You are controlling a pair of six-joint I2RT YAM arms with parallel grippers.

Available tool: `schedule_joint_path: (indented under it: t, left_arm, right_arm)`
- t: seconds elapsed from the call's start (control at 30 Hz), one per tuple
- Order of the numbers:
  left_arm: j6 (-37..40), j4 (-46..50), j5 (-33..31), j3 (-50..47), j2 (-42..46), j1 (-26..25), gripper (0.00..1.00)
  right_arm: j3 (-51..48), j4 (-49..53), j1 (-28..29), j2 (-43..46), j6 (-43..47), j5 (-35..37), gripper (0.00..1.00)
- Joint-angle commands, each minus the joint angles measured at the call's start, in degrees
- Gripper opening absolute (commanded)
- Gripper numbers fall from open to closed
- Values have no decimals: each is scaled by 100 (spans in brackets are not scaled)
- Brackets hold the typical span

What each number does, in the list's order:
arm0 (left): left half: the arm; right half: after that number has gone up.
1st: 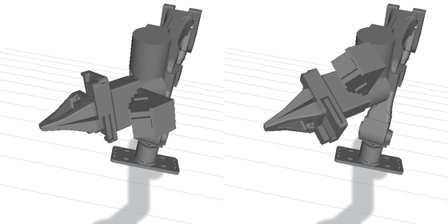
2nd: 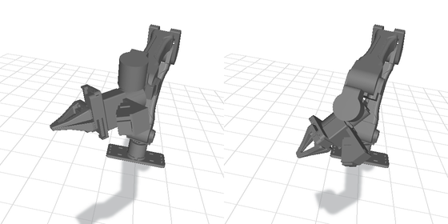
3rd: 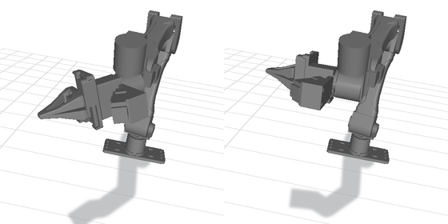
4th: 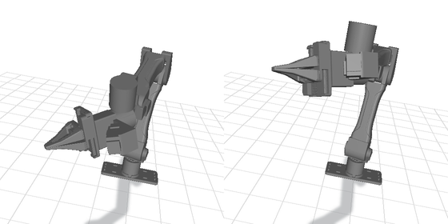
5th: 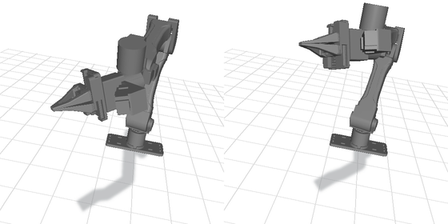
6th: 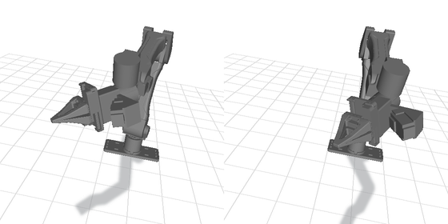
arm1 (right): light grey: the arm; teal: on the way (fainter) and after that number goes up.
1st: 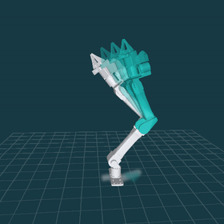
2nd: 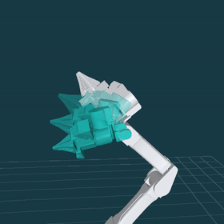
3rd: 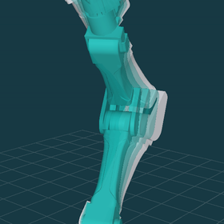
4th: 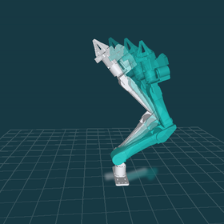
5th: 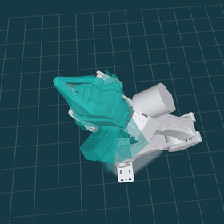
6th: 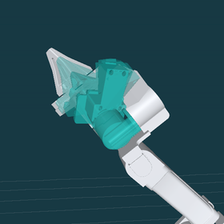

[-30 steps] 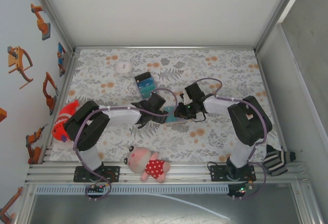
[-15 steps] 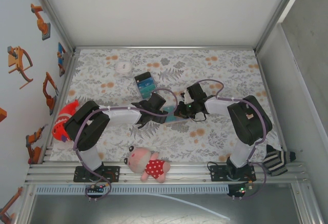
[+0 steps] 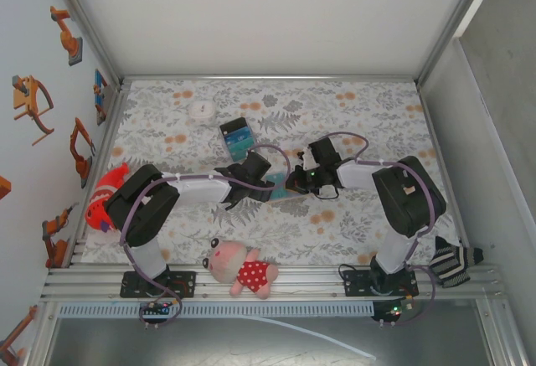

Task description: Take the credit cards out of the card holder

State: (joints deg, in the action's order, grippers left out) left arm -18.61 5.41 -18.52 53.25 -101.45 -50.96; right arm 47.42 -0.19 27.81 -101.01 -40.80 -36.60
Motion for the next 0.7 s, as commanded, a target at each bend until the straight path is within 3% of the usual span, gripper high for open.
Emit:
schedule_joint_path:
  t: [0.0,0.67]
  left_arm:
    - [121,295,7,81,-112,-28,97]
    - [171,340,-10,148,-160,-28,97]
  right_arm:
    - [-90,-274,-30,143,-147,-152,6]
    - [-281,-705,-184,241,-374,-407,8]
